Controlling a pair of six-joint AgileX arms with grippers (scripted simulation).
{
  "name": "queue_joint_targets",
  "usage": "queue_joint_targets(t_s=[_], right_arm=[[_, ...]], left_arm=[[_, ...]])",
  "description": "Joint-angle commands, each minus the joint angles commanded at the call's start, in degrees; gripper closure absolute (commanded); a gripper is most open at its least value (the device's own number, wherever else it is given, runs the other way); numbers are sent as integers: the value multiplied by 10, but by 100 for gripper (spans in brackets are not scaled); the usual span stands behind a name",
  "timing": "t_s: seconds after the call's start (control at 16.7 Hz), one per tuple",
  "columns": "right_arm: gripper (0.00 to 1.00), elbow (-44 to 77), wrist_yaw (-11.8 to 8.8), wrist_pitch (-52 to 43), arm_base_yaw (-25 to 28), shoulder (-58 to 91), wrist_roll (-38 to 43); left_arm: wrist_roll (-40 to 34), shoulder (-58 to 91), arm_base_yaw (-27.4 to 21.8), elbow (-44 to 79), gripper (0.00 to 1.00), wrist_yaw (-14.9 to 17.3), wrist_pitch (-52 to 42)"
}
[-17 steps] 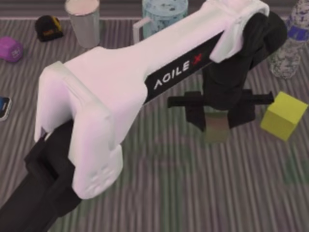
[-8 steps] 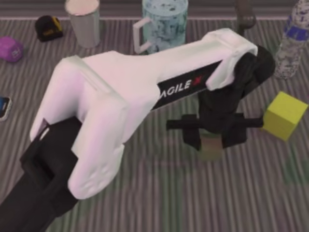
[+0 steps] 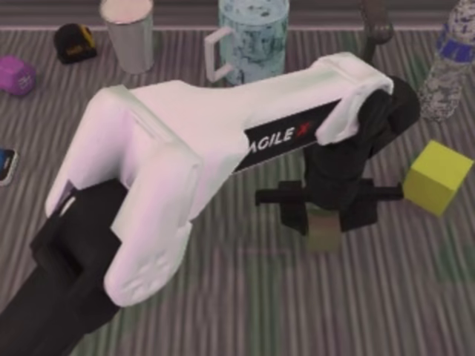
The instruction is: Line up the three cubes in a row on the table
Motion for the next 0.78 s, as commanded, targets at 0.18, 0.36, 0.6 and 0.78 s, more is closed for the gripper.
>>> queue_joint_targets(t_s=[0.18, 0.36, 0.6, 0.78], right_arm=[[0, 0, 0, 0, 0, 0, 0], [0, 0, 0, 0, 0, 0, 0], [0, 0, 0, 0, 0, 0, 0], [0, 0, 0, 0, 0, 0, 0]], left_arm=[[0, 0, 0, 0, 62, 0, 0], [0, 0, 0, 0, 40, 0, 0], [0, 0, 0, 0, 10, 0, 0], [0, 0, 0, 0, 0, 0, 0]])
